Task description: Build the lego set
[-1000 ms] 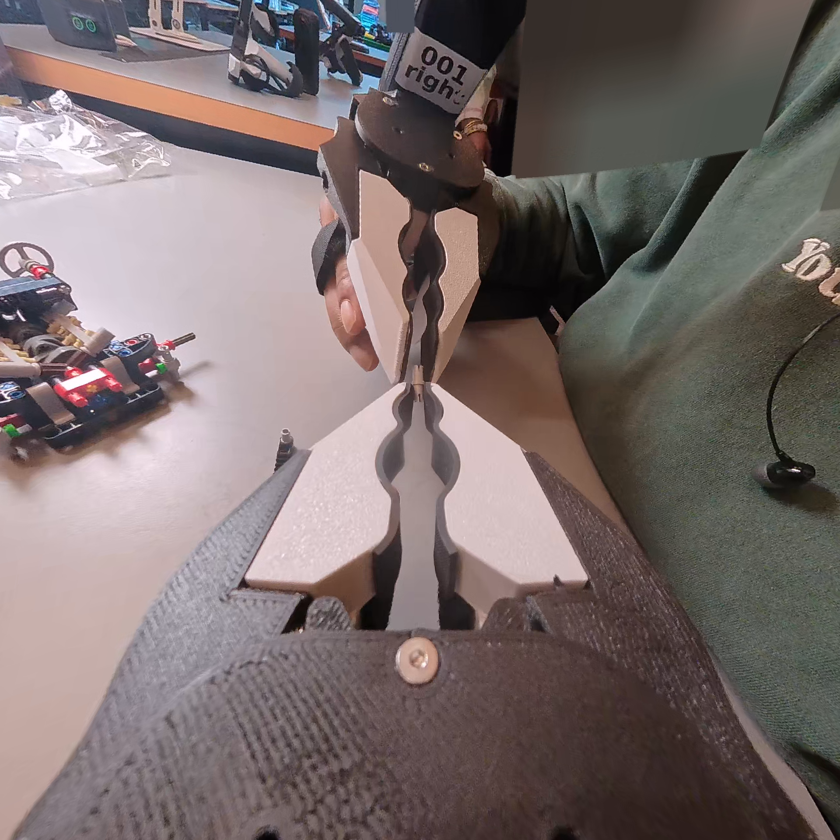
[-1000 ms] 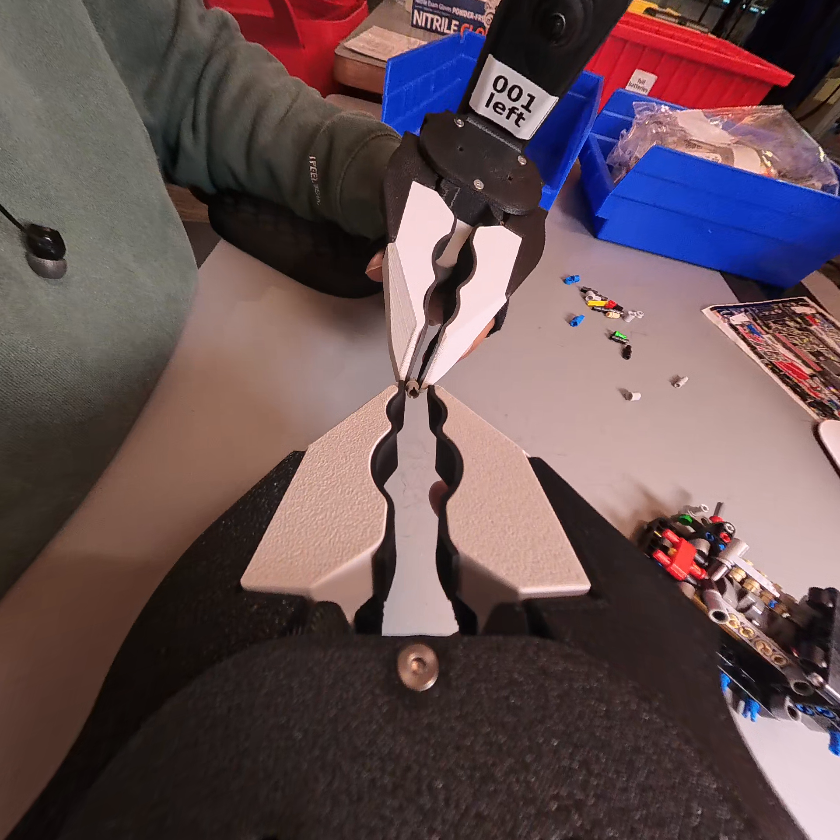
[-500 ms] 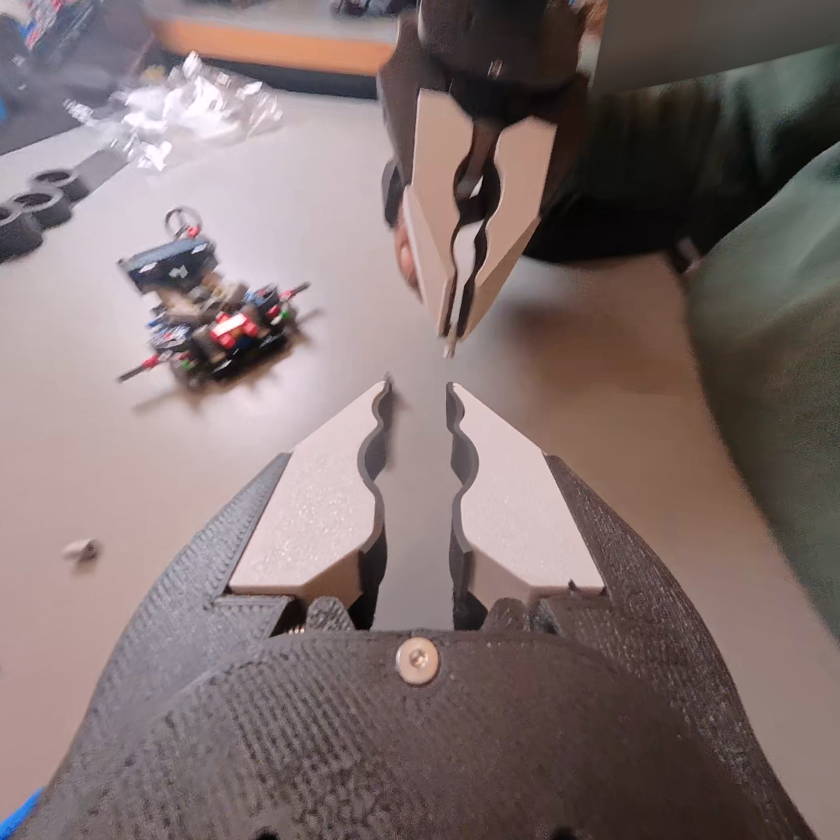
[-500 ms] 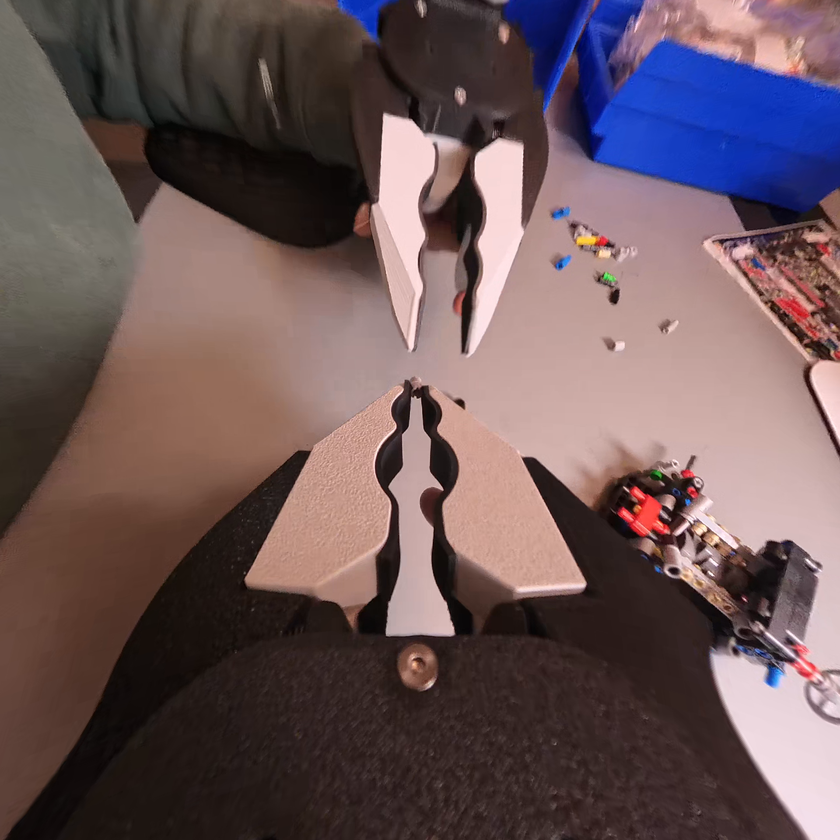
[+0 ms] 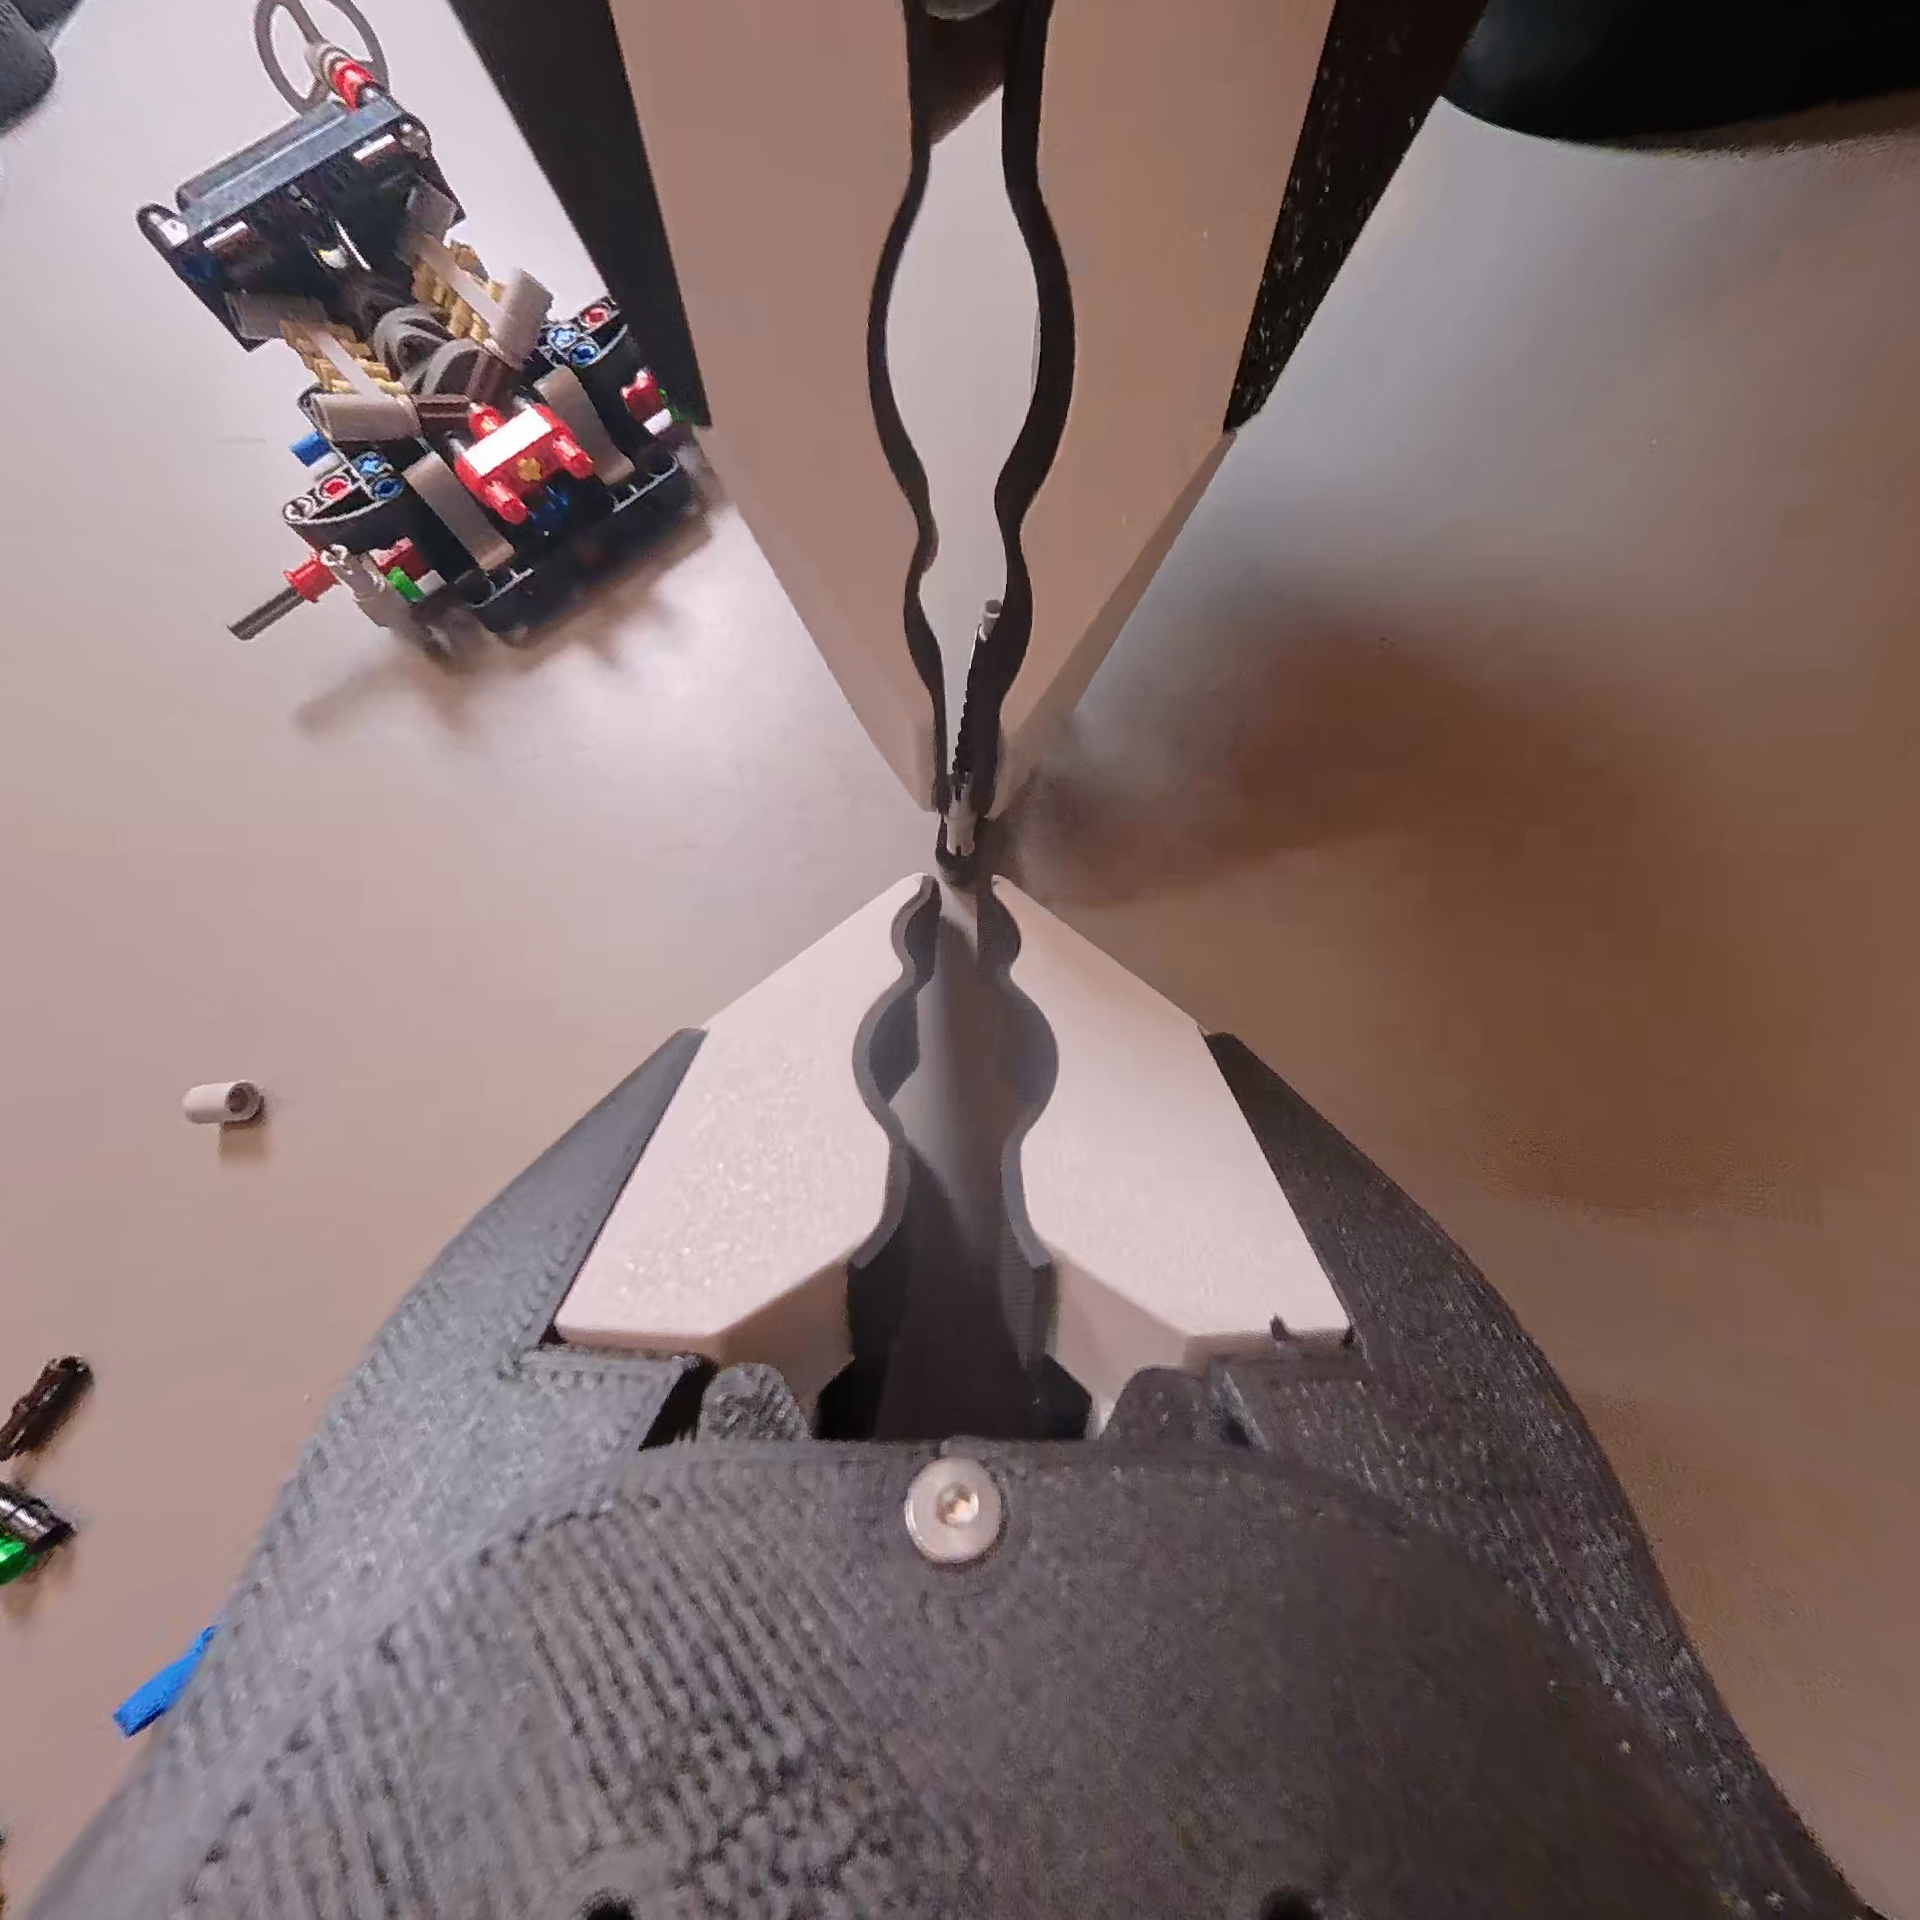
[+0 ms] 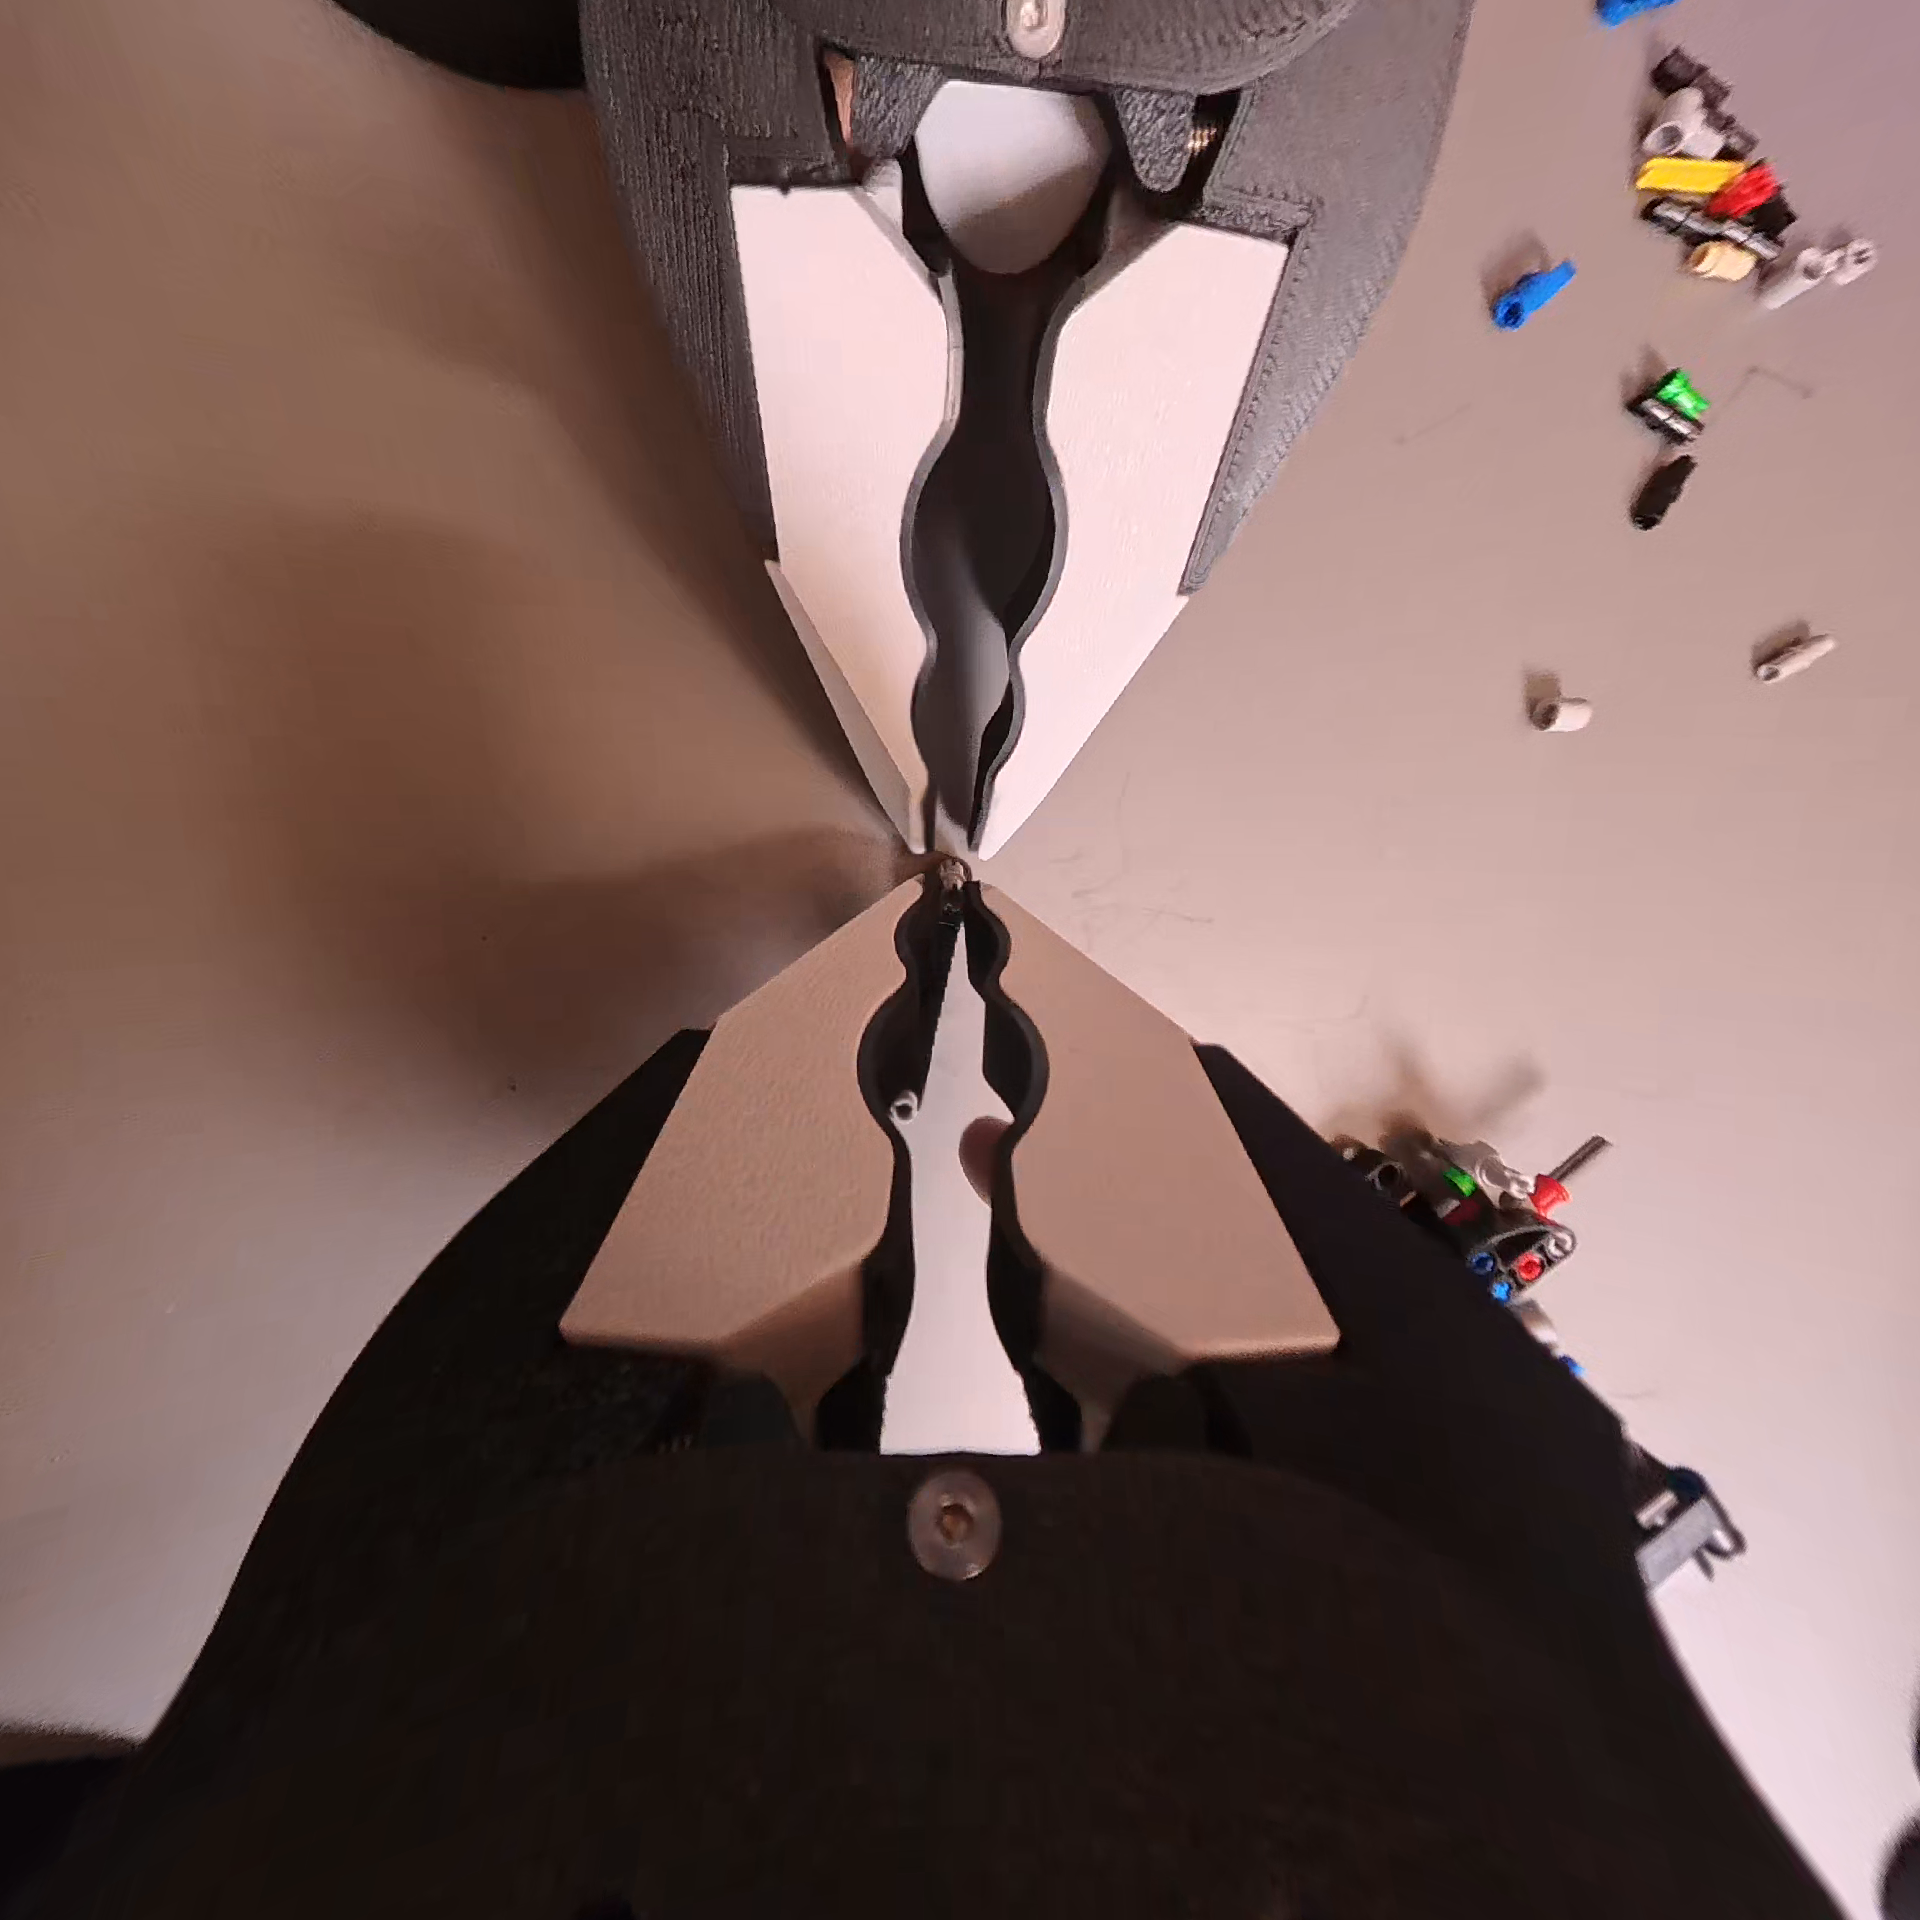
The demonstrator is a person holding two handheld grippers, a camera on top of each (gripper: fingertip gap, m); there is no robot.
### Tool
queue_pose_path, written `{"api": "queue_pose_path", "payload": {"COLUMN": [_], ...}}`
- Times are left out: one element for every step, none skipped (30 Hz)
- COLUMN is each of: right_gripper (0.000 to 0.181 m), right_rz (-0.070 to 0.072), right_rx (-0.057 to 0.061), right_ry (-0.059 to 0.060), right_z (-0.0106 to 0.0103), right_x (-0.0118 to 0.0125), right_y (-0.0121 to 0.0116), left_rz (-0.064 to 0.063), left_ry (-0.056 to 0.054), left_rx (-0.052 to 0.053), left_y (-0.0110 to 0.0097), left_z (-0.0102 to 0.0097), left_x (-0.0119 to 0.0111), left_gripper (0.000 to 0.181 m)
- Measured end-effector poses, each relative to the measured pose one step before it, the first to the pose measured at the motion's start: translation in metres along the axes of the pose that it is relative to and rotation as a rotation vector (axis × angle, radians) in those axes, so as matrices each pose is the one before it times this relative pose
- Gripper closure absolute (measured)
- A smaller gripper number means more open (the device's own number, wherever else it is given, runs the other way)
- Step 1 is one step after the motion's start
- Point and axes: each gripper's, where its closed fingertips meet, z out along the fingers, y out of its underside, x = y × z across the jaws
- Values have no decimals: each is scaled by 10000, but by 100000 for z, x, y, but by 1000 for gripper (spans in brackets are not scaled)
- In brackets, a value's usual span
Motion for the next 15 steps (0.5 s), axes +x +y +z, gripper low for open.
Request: {"api": "queue_pose_path", "payload": {"right_gripper": [179,179,179,179,179,178,178,178,178,178,178,178,178,178,178], "right_rz": [-18,-28,-17,-9,-5,-14,-15,5,7,14,-6,3,14,-24,-35], "right_rx": [-135,-111,-111,-94,-96,-119,-83,-36,-38,-67,-34,-3,-36,-41,-56], "right_ry": [-65,-10,-23,-40,-35,-7,-23,-17,-4,-13,-18,-14,-24,-7,-4], "right_z": [134,99,69,55,48,44,17,-20,-27,-7,22,24,-4,-3,4], "right_x": [-10,66,42,14,5,41,4,10,27,26,-10,12,13,14,18], "right_y": [40,10,40,19,50,95,57,-1,14,65,22,-23,14,0,4], "left_rz": [22,27,21,19,13,15,13,3,4,4,16,21,15,6,7], "left_ry": [-24,6,1,-11,-17,-7,-13,-1,16,2,-12,-20,-10,-31,-19], "left_rx": [-1,-4,4,2,10,8,18,15,25,20,4,7,13,2,2], "left_y": [-5,-11,-16,-10,-12,-8,-24,-13,-30,-32,-17,-14,-37,-20,-23], "left_z": [22,14,14,24,19,18,13,17,12,19,31,23,43,35,23], "left_x": [-43,23,1,-23,-26,-27,-41,-17,13,-8,-16,-15,9,-29,-20], "left_gripper": [176,176,176,176,176,176,176,176,176,176,176,176,177,178,178]}}
